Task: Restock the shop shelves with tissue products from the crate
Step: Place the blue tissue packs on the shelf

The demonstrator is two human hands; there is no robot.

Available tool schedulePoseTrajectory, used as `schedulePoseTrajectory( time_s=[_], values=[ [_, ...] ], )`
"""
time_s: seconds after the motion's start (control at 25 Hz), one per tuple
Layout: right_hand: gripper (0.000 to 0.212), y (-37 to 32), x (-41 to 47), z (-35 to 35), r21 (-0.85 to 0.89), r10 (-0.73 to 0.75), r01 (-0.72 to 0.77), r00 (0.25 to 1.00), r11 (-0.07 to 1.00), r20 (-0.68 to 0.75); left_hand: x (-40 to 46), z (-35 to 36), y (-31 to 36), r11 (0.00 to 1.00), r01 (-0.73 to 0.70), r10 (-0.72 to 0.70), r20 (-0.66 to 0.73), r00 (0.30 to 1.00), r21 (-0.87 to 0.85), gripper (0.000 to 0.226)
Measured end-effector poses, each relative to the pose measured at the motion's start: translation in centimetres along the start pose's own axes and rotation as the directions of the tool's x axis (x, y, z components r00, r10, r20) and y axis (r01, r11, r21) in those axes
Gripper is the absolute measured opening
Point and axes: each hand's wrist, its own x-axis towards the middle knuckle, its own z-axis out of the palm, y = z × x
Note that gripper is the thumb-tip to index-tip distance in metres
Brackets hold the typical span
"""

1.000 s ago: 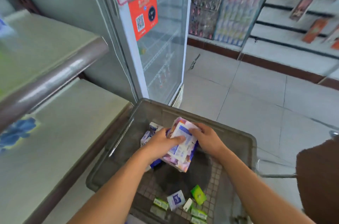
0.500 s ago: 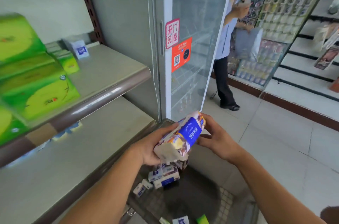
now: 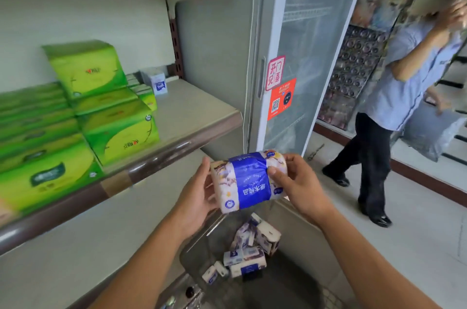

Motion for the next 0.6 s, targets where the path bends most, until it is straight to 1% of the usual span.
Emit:
schedulePoseTrajectory(
  time_s=[0.04, 0.08, 0.12, 0.16, 0.24, 0.36, 0.4, 0.48, 0.6],
  values=[
    [0.031, -0.8, 0.2, 1.1, -0.014, -0.019, 0.018, 1.000, 1.000, -0.024, -1.2, -0.6, 0.9, 0.984, -0.138, 0.143, -0.040, 0.989, 0.113, 0.053],
    [0.027, -1.7, 0.4, 2.4, -0.027, -0.041, 0.040, 0.999, 0.999, -0.036, -2.3, -1.2, 1.9, 0.930, -0.258, 0.282, -0.060, 0.957, 0.264, 0.051],
    [0.025, -2.6, 0.6, 3.8, -0.038, -0.066, 0.065, 0.997, 0.997, -0.040, -3.3, -1.9, 2.9, 0.850, -0.337, 0.392, -0.060, 0.918, 0.406, 0.048],
    [0.025, -3.8, 0.7, 5.4, -0.042, -0.093, 0.091, 0.995, 0.995, -0.031, -4.4, -2.7, 4.1, 0.773, -0.382, 0.473, -0.060, 0.879, 0.506, 0.043],
    [0.025, -6.2, 0.8, 8.8, -0.026, -0.130, 0.130, 0.991, 0.991, 0.000, -6.3, -4.7, 6.9, 0.673, -0.423, 0.589, -0.094, 0.803, 0.606, 0.034],
    [0.027, -9.6, 0.7, 14.0, -0.021, -0.190, 0.193, 0.978, 0.981, 0.084, -9.7, -8.2, 10.5, 0.686, -0.447, 0.643, -0.190, 0.742, 0.574, 0.039],
    [0.029, -10.6, 0.5, 16.1, -0.007, -0.198, 0.201, 0.972, 0.980, 0.128, -11.1, -9.7, 11.6, 0.675, -0.438, 0.664, -0.230, 0.711, 0.594, 0.038],
    [0.029, -12.4, -0.1, 20.6, 0.031, -0.187, 0.185, 0.957, 0.982, 0.221, -14.2, -13.1, 13.4, 0.636, -0.425, 0.716, -0.287, 0.636, 0.644, 0.032],
    [0.019, -14.2, -1.4, 27.9, 0.073, -0.198, 0.184, 0.913, 0.980, 0.356, -19.5, -18.3, 15.3, 0.607, -0.400, 0.765, -0.369, 0.528, 0.686, 0.020]
  ],
)
